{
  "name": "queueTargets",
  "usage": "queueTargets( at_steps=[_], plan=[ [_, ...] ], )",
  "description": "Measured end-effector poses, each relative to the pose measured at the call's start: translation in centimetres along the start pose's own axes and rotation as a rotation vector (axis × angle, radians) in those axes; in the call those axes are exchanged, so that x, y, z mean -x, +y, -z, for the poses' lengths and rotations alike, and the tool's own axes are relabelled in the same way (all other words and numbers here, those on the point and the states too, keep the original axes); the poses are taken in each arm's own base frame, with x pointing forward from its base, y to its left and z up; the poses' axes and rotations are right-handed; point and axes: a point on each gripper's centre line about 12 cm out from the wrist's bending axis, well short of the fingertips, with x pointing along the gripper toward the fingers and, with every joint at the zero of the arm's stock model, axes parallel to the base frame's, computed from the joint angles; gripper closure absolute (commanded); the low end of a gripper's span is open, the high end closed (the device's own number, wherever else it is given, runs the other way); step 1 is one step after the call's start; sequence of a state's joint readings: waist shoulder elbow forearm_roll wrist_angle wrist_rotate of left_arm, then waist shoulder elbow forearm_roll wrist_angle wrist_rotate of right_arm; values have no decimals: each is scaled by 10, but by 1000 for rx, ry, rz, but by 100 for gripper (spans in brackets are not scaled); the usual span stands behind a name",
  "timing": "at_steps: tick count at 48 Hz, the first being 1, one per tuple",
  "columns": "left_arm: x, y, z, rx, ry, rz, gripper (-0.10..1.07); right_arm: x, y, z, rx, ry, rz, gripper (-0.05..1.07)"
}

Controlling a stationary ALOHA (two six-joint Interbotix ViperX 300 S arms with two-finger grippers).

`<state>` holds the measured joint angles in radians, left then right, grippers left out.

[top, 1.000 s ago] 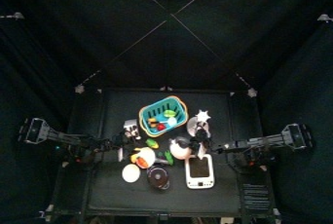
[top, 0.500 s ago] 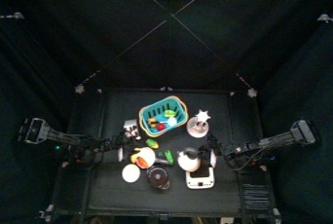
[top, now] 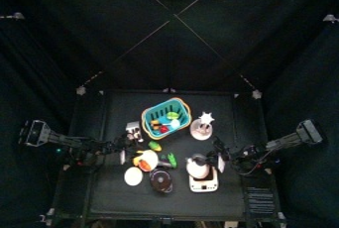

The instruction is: Grab kettle and place onto table

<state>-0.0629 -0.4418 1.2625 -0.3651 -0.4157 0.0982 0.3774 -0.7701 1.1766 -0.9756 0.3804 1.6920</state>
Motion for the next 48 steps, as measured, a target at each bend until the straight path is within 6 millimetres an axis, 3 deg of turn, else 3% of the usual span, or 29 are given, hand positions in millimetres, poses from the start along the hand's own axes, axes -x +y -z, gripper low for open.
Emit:
queueTargets(
  at_steps=[13, 19, 27, 48],
  plan=[
    [0, 0, -1, 1, -3, -1, 15, 33, 13, -19, 75, -62, 60, 59],
    [0, 0, 0, 1, 0, -1, 15, 44, 24, -21, 119, -11, 103, 59],
    [0, 1, 0, 6, -1, -3, 15, 34, 38, -13, 167, 80, 139, 59],
    [0, 1, 0, 8, -1, -5, 15, 14, 35, -4, 256, 72, 157, 59]
  ],
)
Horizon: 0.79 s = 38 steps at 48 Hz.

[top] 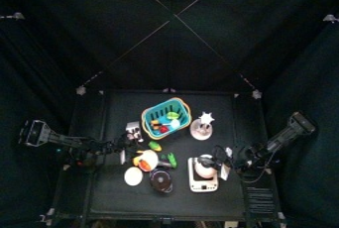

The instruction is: Grab kettle and place onto table

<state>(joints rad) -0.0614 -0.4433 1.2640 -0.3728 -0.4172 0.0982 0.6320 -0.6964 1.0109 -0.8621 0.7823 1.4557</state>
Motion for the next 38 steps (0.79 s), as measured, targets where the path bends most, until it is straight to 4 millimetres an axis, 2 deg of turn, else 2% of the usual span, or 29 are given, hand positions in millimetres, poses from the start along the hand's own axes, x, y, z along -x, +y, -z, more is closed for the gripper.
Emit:
queueTargets(
  at_steps=[12, 28, 33, 38],
  plan=[
    [0, 0, 0, 11, -1, -3, 15, -16, 3, 7, 5, 28, -34, 59],
    [0, 1, 0, 13, 2, -5, 15, -20, -1, 10, -3, 36, -29, 58],
    [0, 1, 0, 13, 2, -5, 15, -21, 0, 13, -28, 59, -36, 53],
    [0, 1, 0, 13, 2, -5, 15, -21, -1, 18, -48, 83, -38, 42]
  ],
)
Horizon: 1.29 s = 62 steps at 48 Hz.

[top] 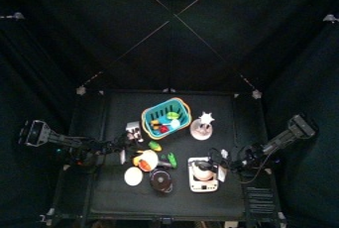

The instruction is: Grab kettle and place onto table

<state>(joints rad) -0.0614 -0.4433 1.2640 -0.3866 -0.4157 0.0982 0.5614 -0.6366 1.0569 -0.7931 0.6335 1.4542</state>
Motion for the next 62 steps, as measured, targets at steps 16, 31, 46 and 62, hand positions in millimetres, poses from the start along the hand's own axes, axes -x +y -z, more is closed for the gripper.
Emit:
queueTargets(
  at_steps=[16, 31, 46, 62],
  plan=[
    [0, 0, 0, 0, 0, 0, 15, 2, 1, 1, -8, 5, -14, 12],
    [0, 0, 0, -1, 0, 1, 15, 12, 9, -16, -1, -55, -52, 8],
    [0, 0, 0, 0, 0, 0, 15, 28, -9, -34, 47, -163, 66, 8],
    [1, 1, 2, -1, 4, -1, 15, 26, -17, -45, 90, -232, 126, 8]
  ],
)
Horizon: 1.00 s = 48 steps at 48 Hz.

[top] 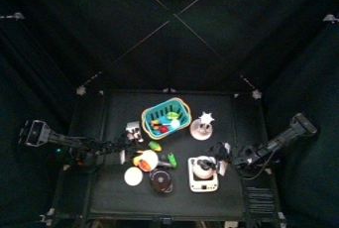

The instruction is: Grab kettle and place onto table

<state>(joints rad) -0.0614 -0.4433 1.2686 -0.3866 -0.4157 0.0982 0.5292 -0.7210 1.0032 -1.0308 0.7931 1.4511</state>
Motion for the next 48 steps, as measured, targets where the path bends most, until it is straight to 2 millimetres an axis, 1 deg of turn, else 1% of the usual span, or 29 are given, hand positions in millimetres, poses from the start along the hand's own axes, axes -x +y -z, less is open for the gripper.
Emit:
queueTargets(
  at_steps=[17, 24, 33, 40, 48],
  plan=[
    [0, 0, 0, 1, 0, -1, 15, -15, 0, -2, -27, 6, -38, 8],
    [1, 0, -1, 3, -4, 1, 15, -17, 0, -3, -22, 3, -43, 8],
    [1, 0, -2, 5, -7, 0, 15, -20, -6, -11, 5, -38, -26, 8],
    [1, 1, -1, 21, -6, -7, 15, -23, -10, -17, -22, -56, -38, 9],
    [1, 1, -1, 26, -6, -9, 15, -31, -2, -23, -27, -62, -110, 9]
  ],
)
